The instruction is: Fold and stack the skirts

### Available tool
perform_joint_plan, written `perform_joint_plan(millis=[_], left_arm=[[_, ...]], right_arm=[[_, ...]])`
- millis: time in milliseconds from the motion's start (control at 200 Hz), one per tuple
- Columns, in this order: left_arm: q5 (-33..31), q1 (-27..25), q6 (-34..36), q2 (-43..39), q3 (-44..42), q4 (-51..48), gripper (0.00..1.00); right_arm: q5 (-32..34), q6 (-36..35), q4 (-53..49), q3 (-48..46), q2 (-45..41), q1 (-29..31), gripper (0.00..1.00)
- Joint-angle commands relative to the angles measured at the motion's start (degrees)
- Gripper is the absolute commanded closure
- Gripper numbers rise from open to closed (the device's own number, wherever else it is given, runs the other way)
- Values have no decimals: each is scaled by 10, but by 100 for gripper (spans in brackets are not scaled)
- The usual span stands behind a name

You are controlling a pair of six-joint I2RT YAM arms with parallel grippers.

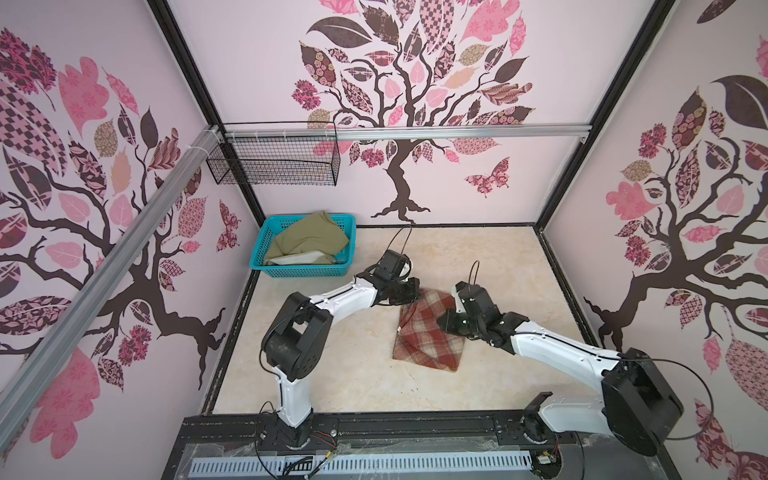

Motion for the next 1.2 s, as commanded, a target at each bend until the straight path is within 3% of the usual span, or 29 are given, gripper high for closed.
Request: perform_joint_plan(millis=[0,125,360,530,675,850,1030,1195], left_arm=[[-7,-12,-16,-33,-48,-29,100],[-21,-40,-39,-42,-99,-13,100],[-29,-84,-81,-23,-153,11,100],[-46,-83,-91,-17,-186,12,100],[-46,-59,-84,-5,-201,10,100],[-47,-12,-55,-4,-201,-2,100],[-77,6,-12,19,-143,-47,100],[-84,7,5,55,-91,-52,100]], right_arm=[[-16,-55,-16,10,-20,-47,100],[-5,-99,-9,38,15,-66,100],[-8,-120,37,52,114,-93,100],[-28,-120,38,58,180,-118,100],[-4,-122,37,49,203,-122,100],[13,-98,46,6,189,-121,100],[25,-44,62,-86,136,-117,100],[66,23,39,-157,42,-50,100]])
